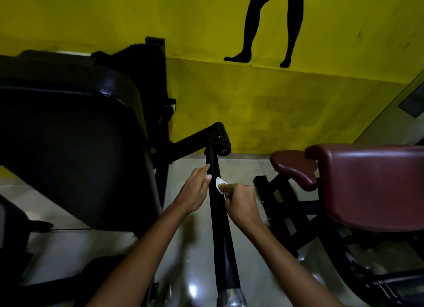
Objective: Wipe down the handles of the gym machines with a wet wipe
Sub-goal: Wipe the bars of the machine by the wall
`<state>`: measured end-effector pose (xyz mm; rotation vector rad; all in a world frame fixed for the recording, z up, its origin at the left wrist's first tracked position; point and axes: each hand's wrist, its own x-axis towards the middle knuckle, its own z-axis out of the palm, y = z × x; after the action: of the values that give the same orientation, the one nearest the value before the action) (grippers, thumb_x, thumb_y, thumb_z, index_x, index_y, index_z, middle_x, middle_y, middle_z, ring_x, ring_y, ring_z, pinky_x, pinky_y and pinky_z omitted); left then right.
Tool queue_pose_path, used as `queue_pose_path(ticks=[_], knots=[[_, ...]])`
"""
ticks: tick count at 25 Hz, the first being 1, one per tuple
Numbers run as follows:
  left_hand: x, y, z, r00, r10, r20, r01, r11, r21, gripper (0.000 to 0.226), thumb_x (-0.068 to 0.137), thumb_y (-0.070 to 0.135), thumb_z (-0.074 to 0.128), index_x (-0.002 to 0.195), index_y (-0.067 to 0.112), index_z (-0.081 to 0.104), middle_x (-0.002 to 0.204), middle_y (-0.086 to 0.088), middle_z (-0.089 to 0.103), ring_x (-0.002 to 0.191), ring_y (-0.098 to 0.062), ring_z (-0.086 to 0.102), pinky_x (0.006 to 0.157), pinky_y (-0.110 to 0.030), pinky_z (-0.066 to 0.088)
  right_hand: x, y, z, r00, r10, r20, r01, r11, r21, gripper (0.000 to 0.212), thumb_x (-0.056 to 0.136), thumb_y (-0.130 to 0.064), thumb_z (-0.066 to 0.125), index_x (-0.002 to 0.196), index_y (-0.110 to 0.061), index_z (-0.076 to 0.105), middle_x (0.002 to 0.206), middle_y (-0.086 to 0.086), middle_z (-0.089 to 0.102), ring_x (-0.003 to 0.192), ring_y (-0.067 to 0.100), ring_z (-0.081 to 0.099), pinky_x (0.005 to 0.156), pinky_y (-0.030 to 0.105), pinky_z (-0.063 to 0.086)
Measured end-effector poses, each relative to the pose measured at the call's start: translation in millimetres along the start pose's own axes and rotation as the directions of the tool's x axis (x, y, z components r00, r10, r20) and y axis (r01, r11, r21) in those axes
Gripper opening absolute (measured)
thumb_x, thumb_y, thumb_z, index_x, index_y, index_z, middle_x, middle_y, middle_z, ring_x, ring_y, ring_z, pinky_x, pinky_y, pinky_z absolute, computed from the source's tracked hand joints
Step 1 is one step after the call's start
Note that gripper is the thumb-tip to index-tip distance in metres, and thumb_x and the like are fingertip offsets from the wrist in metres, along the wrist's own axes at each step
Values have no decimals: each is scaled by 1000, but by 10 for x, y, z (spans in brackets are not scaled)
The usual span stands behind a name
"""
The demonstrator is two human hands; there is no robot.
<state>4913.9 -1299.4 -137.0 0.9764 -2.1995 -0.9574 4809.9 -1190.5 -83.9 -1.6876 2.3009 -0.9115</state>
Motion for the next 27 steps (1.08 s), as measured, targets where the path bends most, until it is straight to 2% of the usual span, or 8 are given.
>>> queue_pose_path(ticks=[2, 5, 10, 15, 19, 23, 25, 27], knots=[[-107, 49, -10, 1000, -1, 3, 1, 1000, 3, 44, 102, 26, 33, 144, 12, 36, 140, -6, 43, 128, -18, 44, 97, -17, 29, -51, -69, -4, 1000, 13, -19, -13, 1000, 0, 23, 91, -11, 54, 108, -6, 68, 107, 12, 67, 101, 23, 64, 81, 29, 53], [-262, 153, -97, 998, 58, -15, -57, 998, 17, 43, 102, 25, 34, 142, 11, 38, 139, -6, 44, 128, -18, 44, 100, -18, 29, -231, -100, -84, 995, -95, -34, 93, 994, -48, 18, 86, -6, 59, 100, -6, 71, 96, 12, 71, 89, 24, 68, 70, 30, 55], [-476, 335, -341, 991, 119, -61, -116, 992, 50, 45, 102, 30, 34, 144, 14, 36, 141, -6, 43, 127, -20, 44, 106, -32, 34, -367, -198, -162, 1000, 7, -4, -7, 997, -76, 26, 88, -8, 57, 112, -13, 68, 103, 13, 69, 93, 27, 67, 74, 28, 54], [-754, 565, -683, 968, 183, -171, -165, 980, 112, 52, 97, 35, 30, 143, 12, 36, 141, -7, 42, 131, -16, 37, 107, -26, 29, -707, -270, -304, 995, -101, -3, 100, 989, -108, 30, 78, 0, 64, 103, -15, 72, 89, 16, 71, 83, 33, 67, 66, 36, 56], [-960, 713, -970, 932, 218, -289, -185, 973, 140, 51, 97, 31, 33, 142, 9, 37, 139, -9, 43, 129, -17, 37, 108, -30, 31, -837, -426, -391, 999, 12, 41, -4, 981, -195, 24, 81, 1, 54, 96, -7, 71, 87, 20, 70, 81, 34, 64, 65, 33, 47], [-1093, 802, -1247, 856, 290, -429, -202, 950, 239, 51, 97, 27, 38, 144, 9, 34, 145, -10, 37, 132, -10, 25, 110, -29, 27, -1028, -446, -500, 996, -41, 74, 57, 974, -219, 27, 78, -1, 53, 92, -10, 74, 86, 18, 71, 82, 34, 65, 70, 35, 51], [-1090, 848, -1406, 786, 350, -509, -188, 920, 342, 52, 97, 24, 40, 146, 8, 31, 149, -11, 30, 139, -16, 20, 115, -35, 22, -1055, -427, -525, 995, -48, 82, 63, 980, -191, 29, 77, 0, 53, 94, -11, 74, 87, 18, 71, 83, 34, 65, 70, 36, 52], [-1031, 890, -1573, 749, 406, -523, -167, 880, 444, 56, 97, 23, 41, 148, 8, 24, 156, -11, 18, 146, -23, 9, 120, -39, 8, -1063, -453, -518, 993, -52, 107, 72, 979, -191, 33, 74, 3, 52, 95, -13, 72, 86, 15, 71, 81, 32, 65, 65, 33, 48]])
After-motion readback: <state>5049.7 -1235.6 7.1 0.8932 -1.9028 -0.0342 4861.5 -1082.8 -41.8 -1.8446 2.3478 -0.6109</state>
